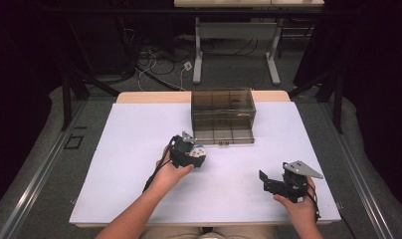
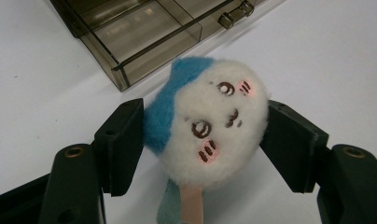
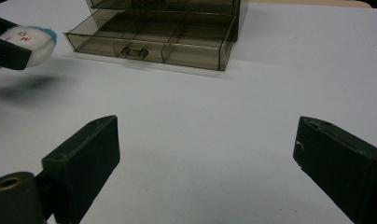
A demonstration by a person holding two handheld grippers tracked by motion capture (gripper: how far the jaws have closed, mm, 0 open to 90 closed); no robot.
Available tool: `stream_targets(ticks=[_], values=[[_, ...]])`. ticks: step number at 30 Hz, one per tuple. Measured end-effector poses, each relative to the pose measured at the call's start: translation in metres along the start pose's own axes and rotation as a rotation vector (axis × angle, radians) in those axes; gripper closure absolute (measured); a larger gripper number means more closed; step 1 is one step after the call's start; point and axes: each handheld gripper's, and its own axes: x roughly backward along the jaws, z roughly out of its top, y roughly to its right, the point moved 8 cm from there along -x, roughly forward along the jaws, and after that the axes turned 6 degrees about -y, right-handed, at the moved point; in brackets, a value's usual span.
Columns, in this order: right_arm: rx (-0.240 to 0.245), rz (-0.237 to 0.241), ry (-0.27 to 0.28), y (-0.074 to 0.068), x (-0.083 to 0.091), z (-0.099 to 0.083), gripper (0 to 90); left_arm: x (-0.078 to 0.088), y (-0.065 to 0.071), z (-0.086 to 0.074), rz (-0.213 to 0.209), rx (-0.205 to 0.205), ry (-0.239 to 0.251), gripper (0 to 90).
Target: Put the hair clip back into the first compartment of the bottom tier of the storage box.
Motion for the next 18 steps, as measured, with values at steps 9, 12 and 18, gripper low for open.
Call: stream_targets(ticks=[9, 12, 18], values=[[-0.007, 0.0, 0.004, 0.0, 0.0, 0.0, 6.9, 0.006, -0.002, 0.007, 0.01, -0.009, -0.001, 33.4], [0.0, 0.0, 0.005, 0.0, -0.001, 0.0, 6.9, 0.009, -0.002, 0.01, 0.012, -0.006, 0.001, 33.4], [0.0, 0.0, 0.005, 0.0, -0.001, 0.0, 6.9, 0.013, -0.004, 0.015, 0.015, -0.015, -0.001, 33.4]])
